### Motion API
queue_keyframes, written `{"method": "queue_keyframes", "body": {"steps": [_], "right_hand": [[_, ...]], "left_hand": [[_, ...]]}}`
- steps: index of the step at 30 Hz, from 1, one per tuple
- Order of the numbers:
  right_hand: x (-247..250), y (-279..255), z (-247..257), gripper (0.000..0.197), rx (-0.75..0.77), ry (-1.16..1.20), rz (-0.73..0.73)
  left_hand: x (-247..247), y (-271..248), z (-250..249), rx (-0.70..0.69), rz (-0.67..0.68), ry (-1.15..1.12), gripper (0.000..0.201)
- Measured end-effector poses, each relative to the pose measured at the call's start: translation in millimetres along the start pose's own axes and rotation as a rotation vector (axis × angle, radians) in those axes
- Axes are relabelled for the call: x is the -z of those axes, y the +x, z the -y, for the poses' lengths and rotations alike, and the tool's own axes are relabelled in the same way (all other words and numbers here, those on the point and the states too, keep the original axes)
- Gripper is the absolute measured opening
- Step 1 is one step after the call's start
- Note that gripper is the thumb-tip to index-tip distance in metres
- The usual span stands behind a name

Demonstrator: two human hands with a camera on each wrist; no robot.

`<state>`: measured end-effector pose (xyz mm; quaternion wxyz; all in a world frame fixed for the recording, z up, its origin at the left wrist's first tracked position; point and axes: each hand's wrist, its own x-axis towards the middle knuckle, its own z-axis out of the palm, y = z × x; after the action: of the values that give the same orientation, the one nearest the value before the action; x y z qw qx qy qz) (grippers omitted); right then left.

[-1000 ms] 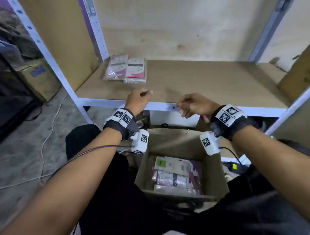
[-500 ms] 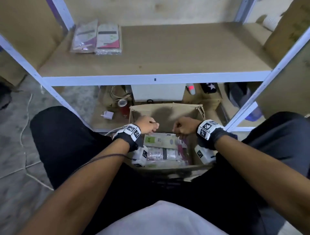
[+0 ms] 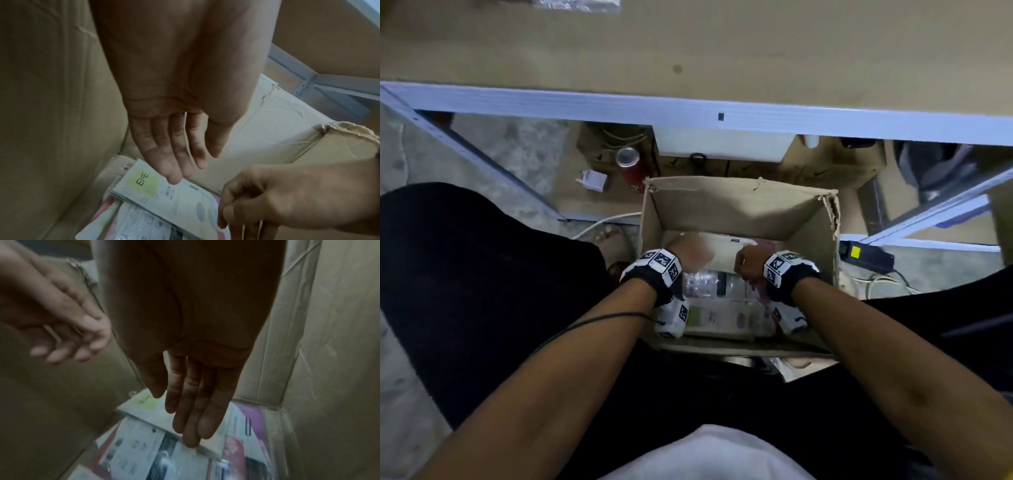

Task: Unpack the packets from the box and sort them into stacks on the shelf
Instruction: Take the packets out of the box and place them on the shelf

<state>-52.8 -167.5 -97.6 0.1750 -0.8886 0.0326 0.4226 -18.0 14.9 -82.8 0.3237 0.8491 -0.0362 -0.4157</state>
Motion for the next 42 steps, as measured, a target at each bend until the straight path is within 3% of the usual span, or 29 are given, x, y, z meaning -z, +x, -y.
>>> {"method": "queue_keyframes", "body": {"steps": [3,9,12,15,20,24,27,34,38,42], "right_hand": [[-21.0,10.7,-3.3,0.031,-0.057,-0.041,0.043],[-63.5,19.6,1.1,0.037,-0.066,-0.197,0.150],[-77.1,25.4,-0.5,0.053,0.011,-0.206,0.176],[-78.0,30.4,1.4,0.063,0.054,-0.183,0.199],[-78.0,32.2,7.8,0.043,0.056,-0.208,0.171],[-78.0,36.4,15.2,0.069,0.026,-0.199,0.170],[-80.1,33.3,19.1,0.075,0.027,-0.263,0.212],[-65.9,29.4,-2.5,0.046,-0.028,-0.343,0.174],[-69.3,24.6,-7.9,0.072,-0.045,-0.384,0.218],[-70.5,24.1,-8.5,0.077,-0.038,-0.364,0.204]], "left_hand": [[-1.2,4.1,3.7,0.013,-0.010,-0.027,0.034],[-10.3,8.0,12.7,0.044,-0.012,-0.122,0.022],[-9.2,7.0,14.7,0.047,-0.019,-0.128,0.019],[-5.2,5.1,10.8,0.051,-0.027,-0.097,0.021],[-4.3,1.9,7.1,0.054,-0.009,-0.089,0.017],[-7.9,3.0,9.4,0.081,-0.013,-0.117,0.023],[-9.7,3.6,10.5,0.085,-0.019,-0.121,0.025],[-12.7,7.6,16.6,0.081,-0.029,-0.124,0.023],[-15.7,9.7,18.2,0.066,-0.028,-0.095,0.026],[-17.3,13.8,17.6,0.063,-0.028,-0.051,0.027]]}}
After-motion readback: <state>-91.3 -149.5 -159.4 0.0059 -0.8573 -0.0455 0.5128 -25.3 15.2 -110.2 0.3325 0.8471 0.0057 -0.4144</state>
